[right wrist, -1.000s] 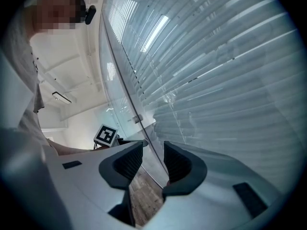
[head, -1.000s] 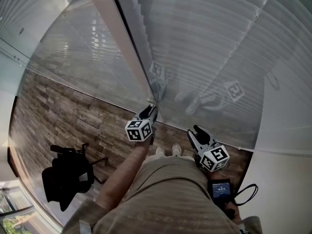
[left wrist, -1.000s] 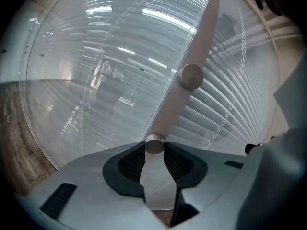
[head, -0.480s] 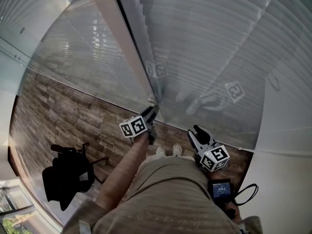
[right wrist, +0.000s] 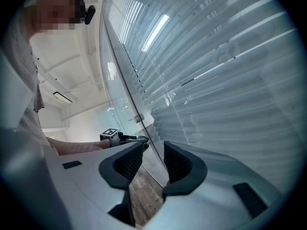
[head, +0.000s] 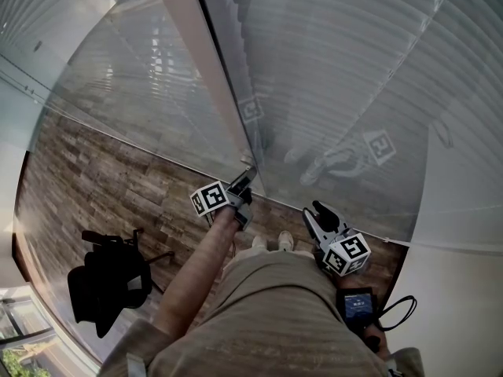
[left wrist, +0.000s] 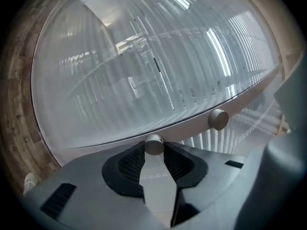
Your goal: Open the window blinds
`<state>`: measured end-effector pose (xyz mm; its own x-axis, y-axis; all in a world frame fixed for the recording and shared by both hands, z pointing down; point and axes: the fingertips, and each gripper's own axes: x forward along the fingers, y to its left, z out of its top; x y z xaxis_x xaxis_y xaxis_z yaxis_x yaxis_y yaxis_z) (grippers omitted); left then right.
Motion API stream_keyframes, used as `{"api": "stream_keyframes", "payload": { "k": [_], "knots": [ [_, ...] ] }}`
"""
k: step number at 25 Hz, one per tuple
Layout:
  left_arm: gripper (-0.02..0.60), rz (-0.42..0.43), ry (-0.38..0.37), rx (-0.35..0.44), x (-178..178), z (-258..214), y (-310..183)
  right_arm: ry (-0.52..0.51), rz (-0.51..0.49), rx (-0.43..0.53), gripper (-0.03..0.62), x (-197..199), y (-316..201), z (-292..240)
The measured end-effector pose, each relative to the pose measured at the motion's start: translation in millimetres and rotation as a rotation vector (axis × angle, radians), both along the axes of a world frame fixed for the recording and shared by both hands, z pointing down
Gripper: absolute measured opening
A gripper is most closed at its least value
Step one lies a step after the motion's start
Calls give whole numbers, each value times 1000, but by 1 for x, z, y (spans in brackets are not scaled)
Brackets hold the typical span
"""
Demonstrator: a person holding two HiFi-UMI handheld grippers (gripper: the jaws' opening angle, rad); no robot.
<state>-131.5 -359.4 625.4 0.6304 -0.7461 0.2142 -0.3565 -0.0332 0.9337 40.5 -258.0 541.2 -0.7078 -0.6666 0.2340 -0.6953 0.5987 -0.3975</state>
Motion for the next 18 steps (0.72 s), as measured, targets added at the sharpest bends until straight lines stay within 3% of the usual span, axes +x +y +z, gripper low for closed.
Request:
{"api": "stream_keyframes", "payload": {
  "k": [13, 16, 18],
  "knots": [
    [133, -78, 377, -90, 4, -1, -2, 4, 2, -1, 126, -2, 1, 0],
    [133, -84, 380, -60, 4, -3, -3, 6, 1, -3, 126, -3, 2, 0],
    [133, -89, 322, -21, 3, -3, -4, 7, -1, -4, 126, -4, 2, 1]
  ]
}}
